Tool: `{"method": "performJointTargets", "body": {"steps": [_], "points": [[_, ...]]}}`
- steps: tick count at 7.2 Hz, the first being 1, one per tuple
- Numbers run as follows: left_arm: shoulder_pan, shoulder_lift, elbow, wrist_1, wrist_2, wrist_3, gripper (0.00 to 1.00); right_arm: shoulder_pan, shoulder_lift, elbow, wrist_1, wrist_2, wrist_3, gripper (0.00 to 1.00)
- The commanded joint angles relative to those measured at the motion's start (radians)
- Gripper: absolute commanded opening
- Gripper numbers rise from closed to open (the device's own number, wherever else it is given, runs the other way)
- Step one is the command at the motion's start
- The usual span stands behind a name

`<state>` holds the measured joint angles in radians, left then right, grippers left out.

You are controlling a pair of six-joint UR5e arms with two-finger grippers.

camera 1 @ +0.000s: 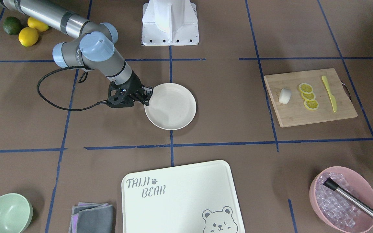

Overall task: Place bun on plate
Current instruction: 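Release the plate and raise the right arm while the left arm reaches out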

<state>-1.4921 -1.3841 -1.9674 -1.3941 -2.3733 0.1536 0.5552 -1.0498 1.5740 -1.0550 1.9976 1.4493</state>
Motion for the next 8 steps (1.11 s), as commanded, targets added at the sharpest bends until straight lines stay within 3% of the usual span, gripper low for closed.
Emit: {"method": "performJointTargets", "body": {"steps": [1,2,4,6,8], "points": [[0.057,-0.05,-0.002,-0.003,-0.073,-0.158,1.0,0.024,-0.01,0.029,-0.008,0.025,0.0,1.0],[0.155,-0.064,-0.005,-0.063,-0.078,-0.254,1.0,0.11,-0.054,0.082,-0.014,0.12,-0.001,1.0],[0.382,-0.108,0.013,-0.309,-0.041,-0.536,1.0,0.315,-0.215,0.179,-0.014,0.313,-0.045,1.0],[0.635,-0.189,0.022,-0.404,0.226,-0.718,1.0,0.435,-0.414,0.218,-0.014,0.34,-0.345,1.0],[0.697,-0.229,0.059,-0.424,0.27,-0.747,1.0,0.479,-0.482,0.213,-0.013,0.351,-0.473,1.0]]}}
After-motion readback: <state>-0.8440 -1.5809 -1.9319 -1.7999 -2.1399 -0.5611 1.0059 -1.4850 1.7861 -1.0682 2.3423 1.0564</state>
